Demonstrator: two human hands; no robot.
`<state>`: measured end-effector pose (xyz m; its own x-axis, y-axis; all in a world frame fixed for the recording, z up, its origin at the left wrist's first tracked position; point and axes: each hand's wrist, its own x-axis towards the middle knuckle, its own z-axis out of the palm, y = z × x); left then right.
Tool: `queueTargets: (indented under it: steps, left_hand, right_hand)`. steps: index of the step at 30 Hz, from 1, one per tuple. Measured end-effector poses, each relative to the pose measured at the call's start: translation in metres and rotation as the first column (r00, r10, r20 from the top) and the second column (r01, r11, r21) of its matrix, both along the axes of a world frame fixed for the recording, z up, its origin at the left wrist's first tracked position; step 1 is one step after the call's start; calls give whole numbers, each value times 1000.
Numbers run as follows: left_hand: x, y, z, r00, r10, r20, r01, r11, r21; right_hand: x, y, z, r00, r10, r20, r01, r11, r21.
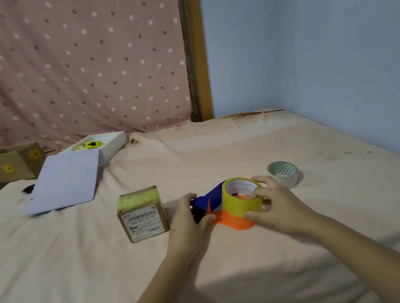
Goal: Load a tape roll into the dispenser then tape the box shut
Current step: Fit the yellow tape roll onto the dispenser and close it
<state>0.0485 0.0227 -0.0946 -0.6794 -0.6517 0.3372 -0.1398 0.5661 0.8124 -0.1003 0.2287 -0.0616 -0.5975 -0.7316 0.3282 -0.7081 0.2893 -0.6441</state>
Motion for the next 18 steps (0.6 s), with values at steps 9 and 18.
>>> queueTargets:
  steps: [9, 18]
  left_hand:
    - [-3, -2, -1, 1000, 14, 15, -14, 1000, -16]
    - [13, 12, 3, 988, 4, -156, -41, 971, -237]
  right_hand:
    - [5, -6, -7, 1000, 2, -18, -1, 995, 96]
    - [16, -9, -22, 998, -45, -38, 48, 993, 103]
